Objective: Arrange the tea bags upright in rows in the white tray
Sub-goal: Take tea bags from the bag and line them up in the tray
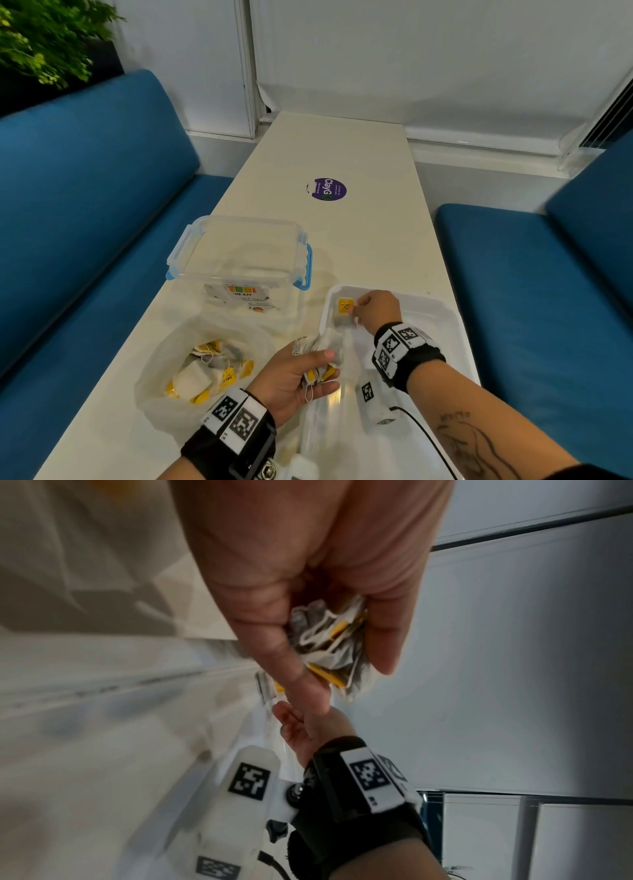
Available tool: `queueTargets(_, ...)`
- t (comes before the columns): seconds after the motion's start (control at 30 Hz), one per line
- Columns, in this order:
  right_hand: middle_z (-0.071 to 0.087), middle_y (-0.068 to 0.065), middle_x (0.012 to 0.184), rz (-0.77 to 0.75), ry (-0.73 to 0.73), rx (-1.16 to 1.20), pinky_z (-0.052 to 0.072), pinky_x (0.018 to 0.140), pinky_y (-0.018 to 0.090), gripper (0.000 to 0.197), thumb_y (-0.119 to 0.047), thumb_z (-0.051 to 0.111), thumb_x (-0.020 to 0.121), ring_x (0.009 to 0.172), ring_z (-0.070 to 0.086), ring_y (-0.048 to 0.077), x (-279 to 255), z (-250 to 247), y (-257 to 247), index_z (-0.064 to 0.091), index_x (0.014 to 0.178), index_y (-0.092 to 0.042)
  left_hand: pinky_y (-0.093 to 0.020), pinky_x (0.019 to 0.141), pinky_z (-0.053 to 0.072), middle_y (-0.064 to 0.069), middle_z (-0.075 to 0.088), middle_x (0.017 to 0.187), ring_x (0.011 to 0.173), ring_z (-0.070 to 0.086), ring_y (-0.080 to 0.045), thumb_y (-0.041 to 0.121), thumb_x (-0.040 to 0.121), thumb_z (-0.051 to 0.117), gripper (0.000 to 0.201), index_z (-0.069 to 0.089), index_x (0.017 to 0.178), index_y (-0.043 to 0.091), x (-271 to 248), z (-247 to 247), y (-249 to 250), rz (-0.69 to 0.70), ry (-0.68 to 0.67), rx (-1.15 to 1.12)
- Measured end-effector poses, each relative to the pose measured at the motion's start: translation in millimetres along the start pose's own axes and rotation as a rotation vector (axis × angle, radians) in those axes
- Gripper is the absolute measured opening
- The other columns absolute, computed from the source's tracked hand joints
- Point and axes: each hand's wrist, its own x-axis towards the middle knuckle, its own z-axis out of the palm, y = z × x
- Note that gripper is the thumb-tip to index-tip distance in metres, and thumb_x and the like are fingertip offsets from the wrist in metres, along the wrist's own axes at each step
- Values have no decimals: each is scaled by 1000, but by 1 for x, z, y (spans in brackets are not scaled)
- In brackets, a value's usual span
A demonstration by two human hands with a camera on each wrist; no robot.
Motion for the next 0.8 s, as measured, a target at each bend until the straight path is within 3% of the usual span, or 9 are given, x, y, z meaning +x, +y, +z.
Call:
queueTargets(0.1,67,14,96,-27,32,55,53,82,34,14,-14,71,80,91,67,30,-9,-19,-5,58,81,-11,-31,64,58,-8,70,73,72,66,-21,11,79,65,16,65,94,5,-1,1,0,9,5,-8)
queueTargets(0.17,68,10,88,-119,8,155,53,67,27,9,-13,68,83,78,67,26,-29,-37,-15,60,80,-12,-31,63,58,-9,69,73,70,66,-21,16,83,63,15,65,93,5,-3,3,1,16,19,-23)
queueTargets(0.23,66,4,78,-226,-167,261,42,48,18,8,-13,68,83,65,64,17,-56,-53,-26,62,77,-13,-32,61,58,-10,68,73,68,65,-21,21,86,60,18,65,94,5,-4,5,2,17,30,-54)
queueTargets(0.27,65,1,74,-264,-283,284,37,44,18,7,-15,69,83,63,62,14,-69,-59,-31,63,79,-15,-32,61,58,-10,69,72,69,65,-22,23,87,58,20,65,94,5,-4,7,2,12,34,-72)
queueTargets(0.33,65,-2,71,-298,-439,244,36,45,22,13,-23,72,80,64,61,13,-91,-64,-35,63,87,-17,-32,60,58,-10,68,70,71,63,-23,27,89,57,24,64,94,5,-4,10,1,-5,42,-108)
queueTargets(0.43,59,-2,66,-295,-412,139,36,41,21,26,-28,78,74,57,55,11,-106,-59,-31,56,88,-21,-30,57,59,-10,68,70,69,63,-21,26,89,56,24,65,93,5,-5,14,0,-1,35,-163)
queueTargets(0.63,56,-5,61,-330,-566,313,44,41,23,37,12,72,71,49,54,10,-119,-57,-13,57,88,-17,-31,59,59,-17,72,90,68,70,-21,21,91,52,30,61,111,1,-9,15,-6,-40,-26,-295)
queueTargets(0.7,58,-1,66,-317,-583,318,46,42,20,35,16,68,73,49,56,7,-121,-59,-10,57,87,-14,-32,59,59,-18,71,92,69,71,-24,20,89,52,31,60,112,0,-10,13,-8,-52,-37,-328)
queueTargets(0.8,58,3,67,-326,-515,243,45,42,20,17,5,68,79,53,56,8,-122,-63,-8,58,82,-8,-31,58,59,-15,71,84,67,70,-20,20,90,52,25,62,105,2,-10,13,-12,-14,-25,-252)
